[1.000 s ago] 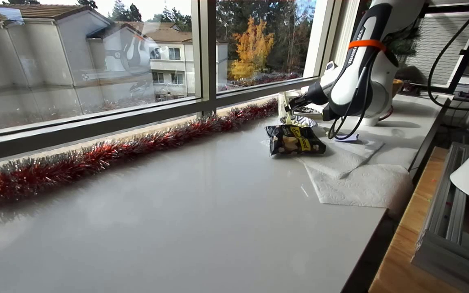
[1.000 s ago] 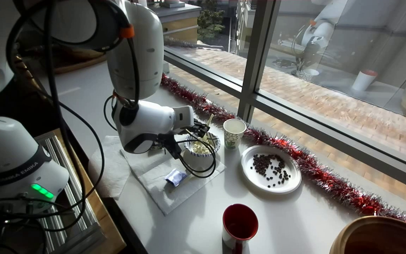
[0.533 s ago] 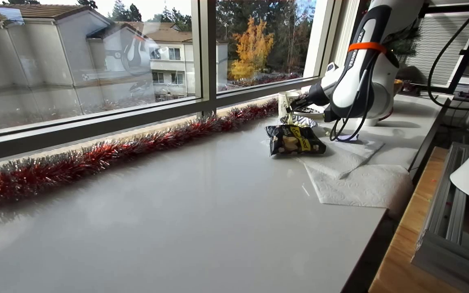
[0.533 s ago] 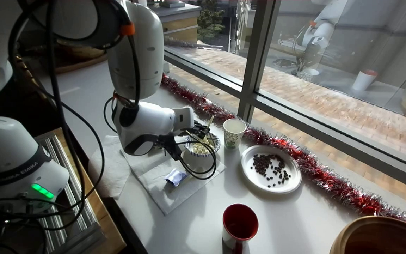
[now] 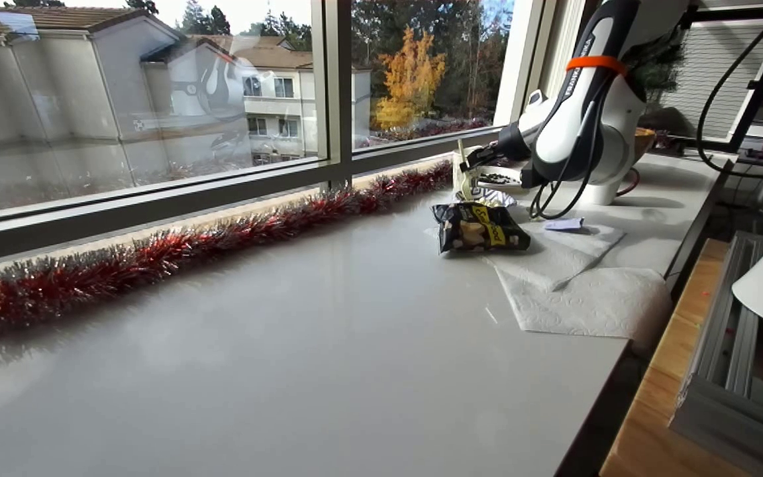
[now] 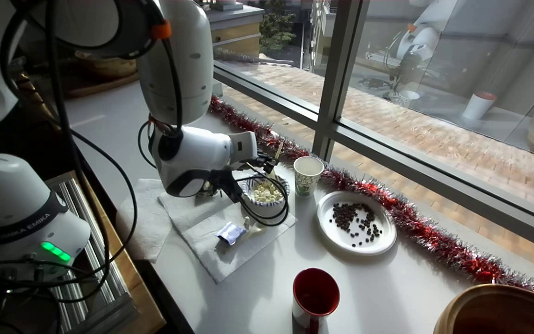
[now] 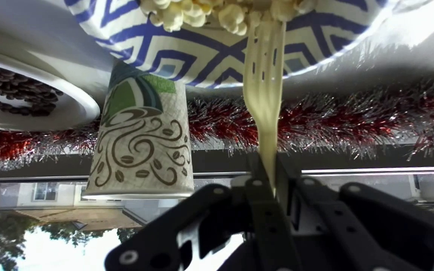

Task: Pick up the folk and get a popcorn from the bowl

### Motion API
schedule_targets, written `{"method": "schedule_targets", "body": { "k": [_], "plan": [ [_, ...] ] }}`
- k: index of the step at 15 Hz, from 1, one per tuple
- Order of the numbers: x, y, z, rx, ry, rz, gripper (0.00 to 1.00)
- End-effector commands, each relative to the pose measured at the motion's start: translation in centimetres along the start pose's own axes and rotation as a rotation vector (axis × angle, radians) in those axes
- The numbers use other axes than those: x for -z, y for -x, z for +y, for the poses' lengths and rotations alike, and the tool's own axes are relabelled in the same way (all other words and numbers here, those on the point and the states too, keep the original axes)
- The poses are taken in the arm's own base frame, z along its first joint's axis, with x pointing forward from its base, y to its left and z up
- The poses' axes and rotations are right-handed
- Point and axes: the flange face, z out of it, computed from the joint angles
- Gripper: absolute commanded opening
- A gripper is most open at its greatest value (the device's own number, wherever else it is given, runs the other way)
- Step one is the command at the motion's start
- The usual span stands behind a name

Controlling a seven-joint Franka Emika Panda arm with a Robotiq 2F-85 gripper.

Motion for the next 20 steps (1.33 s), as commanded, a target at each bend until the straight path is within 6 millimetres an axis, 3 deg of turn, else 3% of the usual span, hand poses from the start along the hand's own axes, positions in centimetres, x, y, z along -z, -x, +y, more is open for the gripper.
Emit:
{"method": "schedule_targets", "body": {
  "k": [1,5,6,9,10,14,20],
  "plan": [
    [1.5,-1.7,1.2,0.01,0.03,0.034,0.03],
    [2.6,-2.8,3.0,-0.016,0.076,0.063,0.03],
    [1.1,-2.4,2.7,-0.019,0.056,0.06,0.12],
    [1.8,-3.1,3.5,-0.026,0.069,0.075,0.12],
    [1.7,-3.1,3.5,-0.019,0.066,0.074,0.03],
    [1.0,-1.0,3.3,0.019,0.075,0.023,0.03],
    [0.1,-0.1,3.0,0.054,0.069,-0.015,0.03]
  ]
}}
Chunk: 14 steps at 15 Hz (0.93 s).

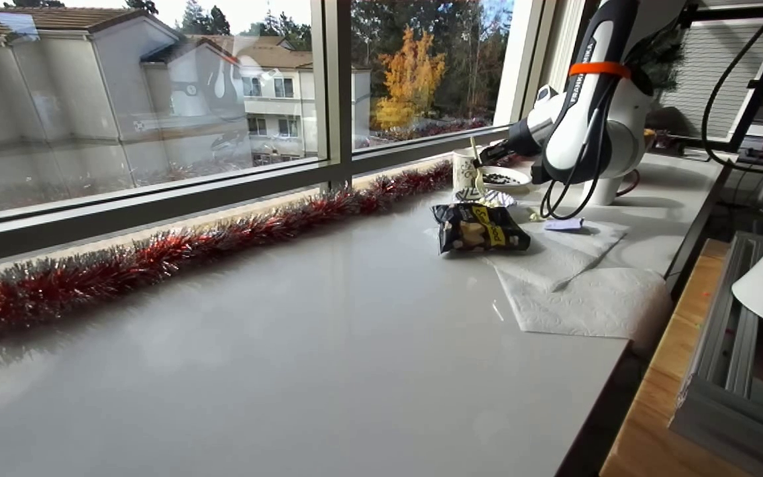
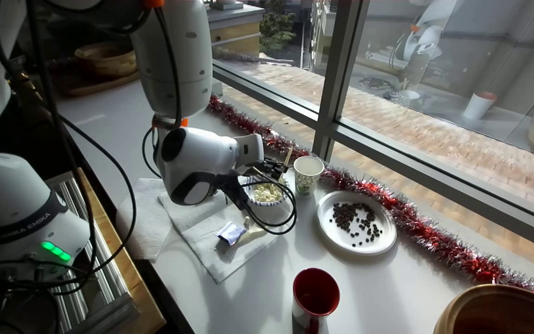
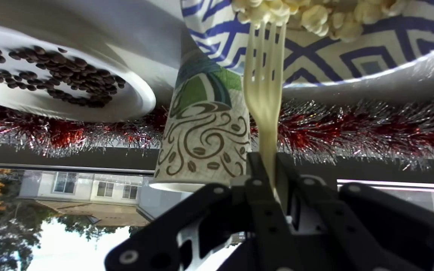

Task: Pick up the folk and get a popcorn from the bowl

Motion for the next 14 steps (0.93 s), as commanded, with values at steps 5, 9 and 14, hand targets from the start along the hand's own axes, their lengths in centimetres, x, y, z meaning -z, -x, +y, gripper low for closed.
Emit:
{"method": "schedule_targets", "body": {
  "k": [5,9,14],
  "plan": [
    [-0.72,0.54,-0.69,0.036,-0.009,-0.007,0.03],
    [-0.88,0.97,-0.91,0.046,-0.008,-0.022,0.03],
    [-0.87,1.15,-0.84,0.049,-0.005,-0.028,0.03]
  ]
}}
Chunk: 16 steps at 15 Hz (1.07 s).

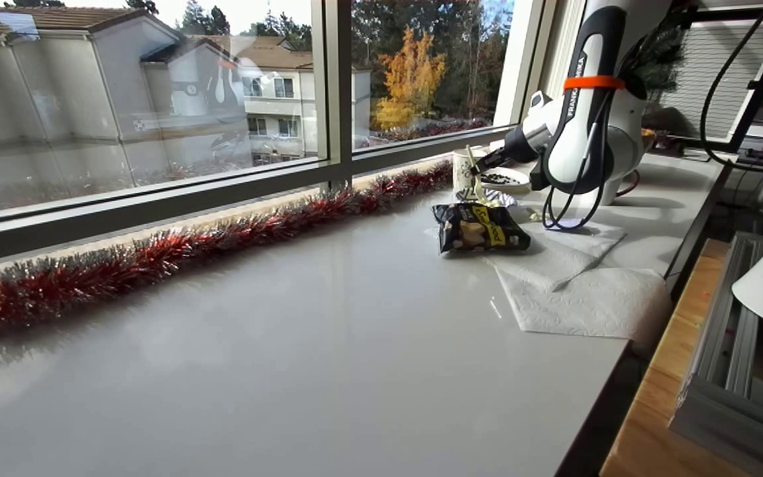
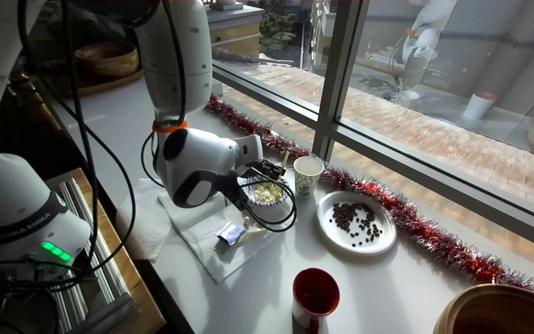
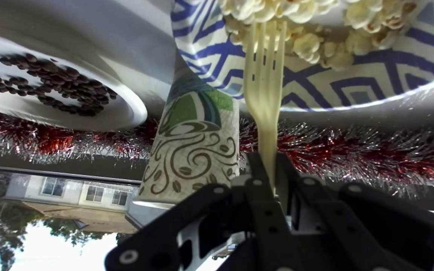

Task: Pick up the folk and get a popcorn from the bowl

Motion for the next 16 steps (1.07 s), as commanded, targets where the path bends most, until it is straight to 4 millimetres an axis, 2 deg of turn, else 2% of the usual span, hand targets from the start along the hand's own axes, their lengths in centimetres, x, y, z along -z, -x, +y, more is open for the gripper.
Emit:
{"method": "schedule_targets", "body": {
  "k": [1,11,16],
  "plan": [
    [-0.1,0.5,0.0,-0.011,-0.002,0.007,0.03],
    [-0.6,1.8,0.4,-0.025,0.004,-0.018,0.03],
    [-0.2,0.7,0.0,-0.013,-0.002,0.004,0.03]
  ]
}}
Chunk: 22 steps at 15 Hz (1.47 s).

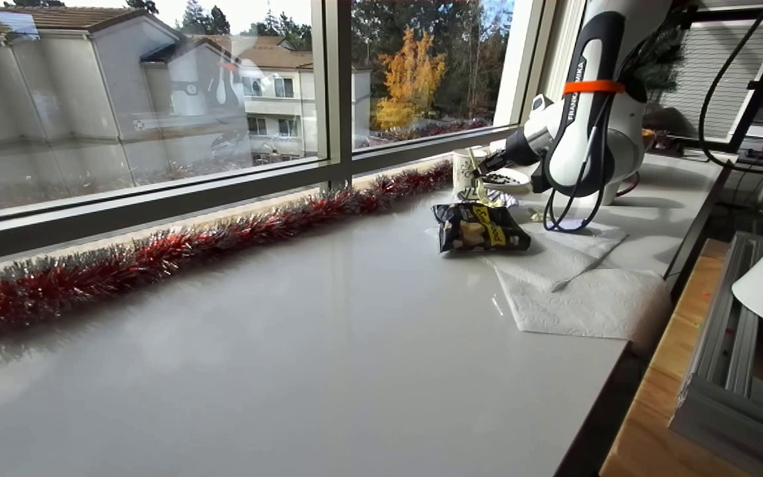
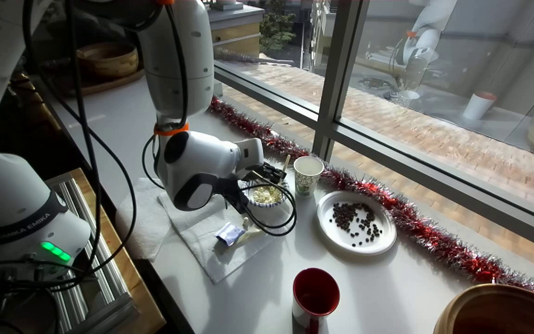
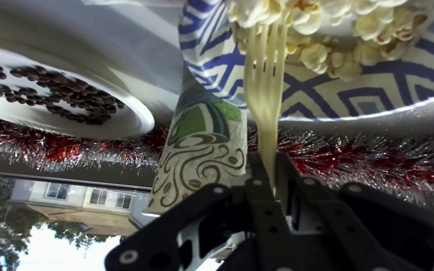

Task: Pick up the folk and get a popcorn from the bowl

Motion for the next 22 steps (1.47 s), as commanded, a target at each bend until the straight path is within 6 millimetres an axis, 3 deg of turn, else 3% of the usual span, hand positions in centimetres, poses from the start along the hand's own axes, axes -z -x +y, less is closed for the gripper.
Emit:
{"method": "schedule_targets", "body": {
  "k": [1,9,13,17,22],
  "plan": [
    [0.2,-0.3,-0.6,-0.004,-0.016,0.018,0.03],
    [1.0,-2.6,-1.9,0.002,-0.04,0.059,0.03],
    [1.3,-2.7,-2.0,0.003,-0.041,0.06,0.03],
    [0.8,-3.9,-2.0,0.012,-0.046,0.097,0.03],
    [0.3,-3.4,-2.1,0.008,-0.05,0.098,0.03]
  ]
}}
